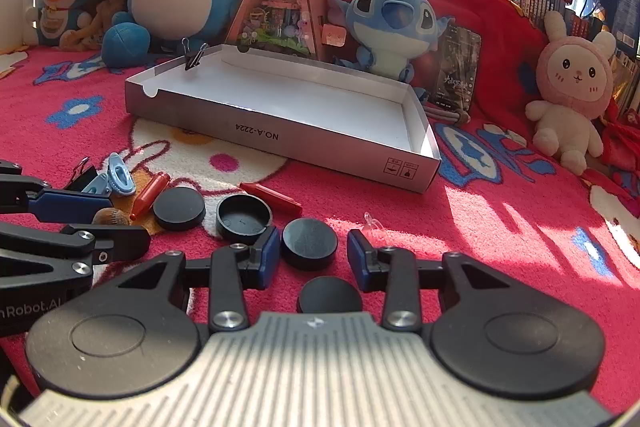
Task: Organize rigid objects
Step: 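Grasp the brown nut with left tool while right tool lifts the black disc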
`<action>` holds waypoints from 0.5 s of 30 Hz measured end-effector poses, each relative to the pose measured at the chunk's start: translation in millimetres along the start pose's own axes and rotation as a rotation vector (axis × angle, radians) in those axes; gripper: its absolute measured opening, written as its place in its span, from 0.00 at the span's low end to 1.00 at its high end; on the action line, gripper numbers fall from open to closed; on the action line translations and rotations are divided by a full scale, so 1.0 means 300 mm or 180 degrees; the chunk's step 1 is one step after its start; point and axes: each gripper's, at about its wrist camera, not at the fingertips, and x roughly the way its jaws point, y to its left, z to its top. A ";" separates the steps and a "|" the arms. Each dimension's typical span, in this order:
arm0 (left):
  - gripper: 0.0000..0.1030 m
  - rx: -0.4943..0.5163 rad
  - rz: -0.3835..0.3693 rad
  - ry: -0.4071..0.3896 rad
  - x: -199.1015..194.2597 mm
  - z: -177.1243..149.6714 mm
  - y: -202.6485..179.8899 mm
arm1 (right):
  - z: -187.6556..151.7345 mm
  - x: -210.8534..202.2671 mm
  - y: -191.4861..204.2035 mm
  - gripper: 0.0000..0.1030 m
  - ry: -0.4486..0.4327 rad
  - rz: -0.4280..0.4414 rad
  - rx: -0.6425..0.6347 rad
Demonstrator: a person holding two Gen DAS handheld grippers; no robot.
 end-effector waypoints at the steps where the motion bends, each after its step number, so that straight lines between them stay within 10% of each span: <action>1: 0.33 0.0001 0.0002 0.0001 0.000 0.000 -0.002 | 0.000 0.004 0.000 0.53 0.0006 0.0008 -0.0003; 15: 0.18 -0.0098 -0.0095 -0.0077 -0.043 0.065 0.026 | 0.042 -0.042 -0.057 0.37 0.0004 0.0179 0.0448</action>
